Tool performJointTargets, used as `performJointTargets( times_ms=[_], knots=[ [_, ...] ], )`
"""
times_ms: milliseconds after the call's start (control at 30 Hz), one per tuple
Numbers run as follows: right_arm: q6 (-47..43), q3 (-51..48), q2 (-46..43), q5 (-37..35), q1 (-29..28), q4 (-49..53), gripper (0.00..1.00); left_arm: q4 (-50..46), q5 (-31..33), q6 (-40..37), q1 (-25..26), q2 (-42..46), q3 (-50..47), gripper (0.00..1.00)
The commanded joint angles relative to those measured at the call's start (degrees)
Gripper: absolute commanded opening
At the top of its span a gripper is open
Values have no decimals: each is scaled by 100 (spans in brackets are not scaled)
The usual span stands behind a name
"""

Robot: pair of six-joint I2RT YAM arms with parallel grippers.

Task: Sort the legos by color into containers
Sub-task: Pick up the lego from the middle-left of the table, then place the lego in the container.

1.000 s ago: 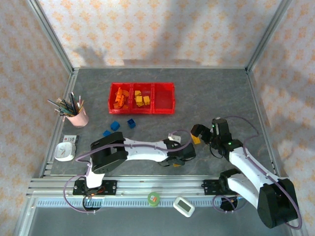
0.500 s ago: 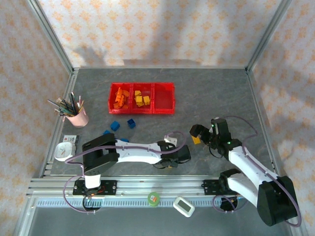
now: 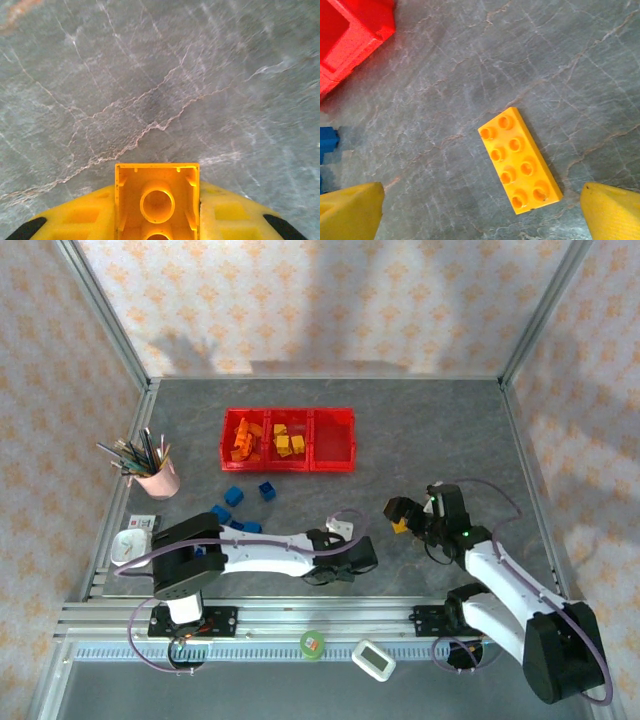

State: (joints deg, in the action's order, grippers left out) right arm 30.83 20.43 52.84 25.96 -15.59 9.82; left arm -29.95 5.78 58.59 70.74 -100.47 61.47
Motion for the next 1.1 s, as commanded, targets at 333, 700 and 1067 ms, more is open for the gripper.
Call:
performJointTargets(
  times_ms=[333,700,1067],
  knots=[
    [108,628,124,17,-809,-325,100,-320,1223,-985,-1285,1236,355,27],
    [377,1387,784,-303,-1446,-1337,100,192,1400,-2373,-3057,401,1728,27],
    [-47,2059,1458,-798,-1440,-1103,100,486,1092,-3000,-3734,-1155,3135,26]
  ],
)
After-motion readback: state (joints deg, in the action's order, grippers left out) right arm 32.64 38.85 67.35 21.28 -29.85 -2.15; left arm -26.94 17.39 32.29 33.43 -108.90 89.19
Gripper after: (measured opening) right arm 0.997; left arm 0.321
